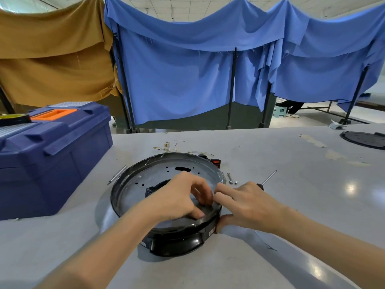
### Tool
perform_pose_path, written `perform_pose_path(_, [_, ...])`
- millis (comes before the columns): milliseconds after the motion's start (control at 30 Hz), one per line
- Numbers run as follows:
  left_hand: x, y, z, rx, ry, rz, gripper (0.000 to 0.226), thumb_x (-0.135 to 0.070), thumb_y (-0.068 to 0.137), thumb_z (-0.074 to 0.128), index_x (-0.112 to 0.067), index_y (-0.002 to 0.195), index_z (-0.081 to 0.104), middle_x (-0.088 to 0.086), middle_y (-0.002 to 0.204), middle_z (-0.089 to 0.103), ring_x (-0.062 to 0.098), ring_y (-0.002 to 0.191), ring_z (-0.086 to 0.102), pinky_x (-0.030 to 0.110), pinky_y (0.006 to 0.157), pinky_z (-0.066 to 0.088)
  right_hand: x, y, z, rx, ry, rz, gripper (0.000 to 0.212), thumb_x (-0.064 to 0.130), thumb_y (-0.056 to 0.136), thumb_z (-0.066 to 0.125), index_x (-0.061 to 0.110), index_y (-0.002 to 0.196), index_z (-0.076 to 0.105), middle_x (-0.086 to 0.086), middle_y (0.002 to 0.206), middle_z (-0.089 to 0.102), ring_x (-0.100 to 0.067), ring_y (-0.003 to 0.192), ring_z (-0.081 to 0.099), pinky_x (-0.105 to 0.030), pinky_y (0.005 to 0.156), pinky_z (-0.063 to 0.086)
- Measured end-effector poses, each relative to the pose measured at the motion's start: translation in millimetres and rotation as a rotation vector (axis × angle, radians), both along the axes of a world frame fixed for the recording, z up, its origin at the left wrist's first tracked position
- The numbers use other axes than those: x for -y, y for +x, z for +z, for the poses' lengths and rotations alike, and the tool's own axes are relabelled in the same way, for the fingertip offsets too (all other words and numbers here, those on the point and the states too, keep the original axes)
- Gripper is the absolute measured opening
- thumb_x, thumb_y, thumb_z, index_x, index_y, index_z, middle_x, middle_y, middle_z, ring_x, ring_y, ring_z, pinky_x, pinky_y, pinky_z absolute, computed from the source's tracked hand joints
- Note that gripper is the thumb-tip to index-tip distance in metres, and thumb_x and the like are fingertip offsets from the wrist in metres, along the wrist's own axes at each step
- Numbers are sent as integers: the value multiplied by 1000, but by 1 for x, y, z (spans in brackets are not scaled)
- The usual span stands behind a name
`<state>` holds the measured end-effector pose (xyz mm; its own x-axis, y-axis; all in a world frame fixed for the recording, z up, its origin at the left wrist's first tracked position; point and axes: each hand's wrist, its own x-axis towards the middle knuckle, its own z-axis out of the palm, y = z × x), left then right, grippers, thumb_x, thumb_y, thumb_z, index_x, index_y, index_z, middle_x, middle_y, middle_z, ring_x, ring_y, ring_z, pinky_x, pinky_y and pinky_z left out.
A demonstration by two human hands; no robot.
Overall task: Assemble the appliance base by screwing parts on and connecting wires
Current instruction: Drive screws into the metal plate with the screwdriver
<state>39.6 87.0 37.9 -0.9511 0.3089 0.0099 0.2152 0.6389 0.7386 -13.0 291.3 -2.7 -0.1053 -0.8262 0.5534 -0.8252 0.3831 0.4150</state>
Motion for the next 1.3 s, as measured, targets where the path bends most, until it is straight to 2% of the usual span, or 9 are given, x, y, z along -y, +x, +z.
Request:
perform_pose_path(233, [-3,4,0,13,-22,6,32,13,70,75,-9,92,70,0,85,67,-11,49,55,5,52,39,0,4,-5,76,-71,-4,34,40,76,78,7,76,69,-2,73,60,-18,40,26,-23,35,24])
perform_pose_path(333, [-4,4,1,-8,-68,4,32,10,69,77,-11,92,72,-2,85,70,-5,65,62,10,59,45,-3,5,4,131,-130,17,55,59,86,54,7,84,75,-3,82,68,-17,40,36,-20,38,27])
perform_pose_path(433, [-4,-1,3,-18,-142,5,38,4,68,80,-15,99,73,2,93,72,10,86,67,17,68,53,-8,3,27,191,-373,56,61,60,86,53,3,79,74,-2,78,68,-6,49,30,-17,41,33])
perform_pose_path(600, [-6,-14,7,37,-292,-20,47,-6,66,86,-20,110,73,11,102,67,23,88,67,21,59,48,-8,1,79,591,-1077,149,62,47,98,47,5,53,57,9,46,55,-10,33,42,-17,41,31])
perform_pose_path(767, [-9,-22,10,33,-323,-53,33,-12,59,91,-28,82,73,-14,68,61,2,66,54,18,55,39,0,-4,126,1308,-1518,551,65,49,101,41,15,46,44,-2,43,45,-12,29,26,-18,35,23])
perform_pose_path(867, [-5,-27,10,27,-314,-75,38,-19,55,93,-37,59,60,-5,87,66,6,73,58,26,64,50,12,-11,126,1626,-1467,600,60,47,101,41,15,51,36,1,40,39,-5,27,22,-18,29,21])
perform_pose_path(933, [-1,-27,7,28,-283,-86,38,-21,53,94,-37,58,60,-4,84,64,-1,67,56,16,58,45,21,-13,117,1705,-1404,539,59,44,101,43,16,51,34,1,39,37,-5,26,21,-16,29,19])
perform_pose_path(1033, [5,-28,2,43,-202,-95,35,-21,51,95,-36,61,65,-1,80,59,-4,58,50,9,50,34,32,-16,106,1735,-1340,459,59,40,101,45,16,49,33,0,38,35,-7,26,20,-15,29,18])
perform_pose_path(1300, [9,-27,-3,63,-121,-81,42,-21,50,95,-26,89,79,-12,80,56,0,65,48,17,59,40,41,-21,95,1729,-1327,375,58,37,101,49,15,49,34,-2,39,35,-9,27,19,-16,31,18])
